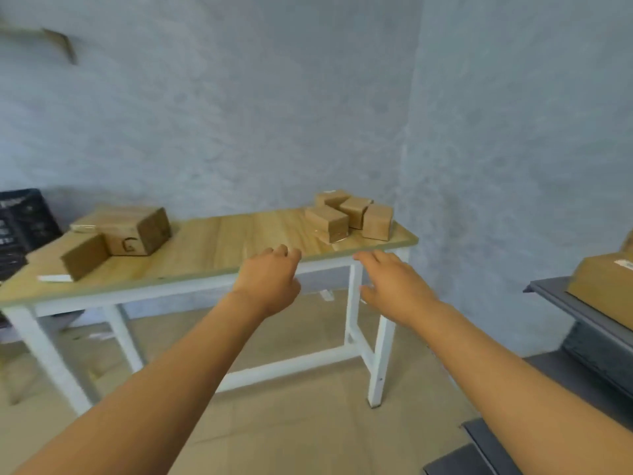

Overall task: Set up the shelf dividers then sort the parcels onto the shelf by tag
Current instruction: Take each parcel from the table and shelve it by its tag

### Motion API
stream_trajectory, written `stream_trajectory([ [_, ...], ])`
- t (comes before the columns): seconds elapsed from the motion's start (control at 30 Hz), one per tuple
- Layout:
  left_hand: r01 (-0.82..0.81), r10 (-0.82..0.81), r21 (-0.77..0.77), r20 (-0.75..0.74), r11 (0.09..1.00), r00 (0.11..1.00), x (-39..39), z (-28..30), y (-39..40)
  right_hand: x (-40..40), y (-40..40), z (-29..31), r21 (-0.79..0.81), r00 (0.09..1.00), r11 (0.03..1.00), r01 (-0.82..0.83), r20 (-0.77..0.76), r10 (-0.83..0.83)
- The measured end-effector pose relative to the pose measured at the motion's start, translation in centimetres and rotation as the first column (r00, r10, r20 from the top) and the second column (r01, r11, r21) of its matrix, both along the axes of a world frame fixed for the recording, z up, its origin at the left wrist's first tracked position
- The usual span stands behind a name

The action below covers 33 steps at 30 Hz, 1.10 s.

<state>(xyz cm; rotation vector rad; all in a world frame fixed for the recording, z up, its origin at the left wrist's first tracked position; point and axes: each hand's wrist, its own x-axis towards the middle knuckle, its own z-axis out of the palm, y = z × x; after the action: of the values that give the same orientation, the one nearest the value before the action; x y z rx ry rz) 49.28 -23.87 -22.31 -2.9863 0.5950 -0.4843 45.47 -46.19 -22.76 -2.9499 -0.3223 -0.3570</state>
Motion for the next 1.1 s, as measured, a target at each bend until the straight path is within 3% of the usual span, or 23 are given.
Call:
stream_trajectory([
  [0.4,-0.316,0.311,-0.072,-0.067,0.946,0.948,7.6,-2.3,26.0,14.3,25.1,-1.7,-0.027,0.951,0.951,-0.309,-0.033,0.308],
  [0.83,-0.524,0.512,-0.085,-0.135,0.847,0.849,22.2,-2.8,41.4,35.6,40.4,-4.3,0.031,0.881,0.892,-0.45,-0.148,0.449],
  [1.1,-0.543,0.533,-0.125,-0.102,0.831,0.84,30.3,-2.9,48.7,43.8,47.2,-3.6,0.101,0.876,0.893,-0.438,-0.177,0.449],
])
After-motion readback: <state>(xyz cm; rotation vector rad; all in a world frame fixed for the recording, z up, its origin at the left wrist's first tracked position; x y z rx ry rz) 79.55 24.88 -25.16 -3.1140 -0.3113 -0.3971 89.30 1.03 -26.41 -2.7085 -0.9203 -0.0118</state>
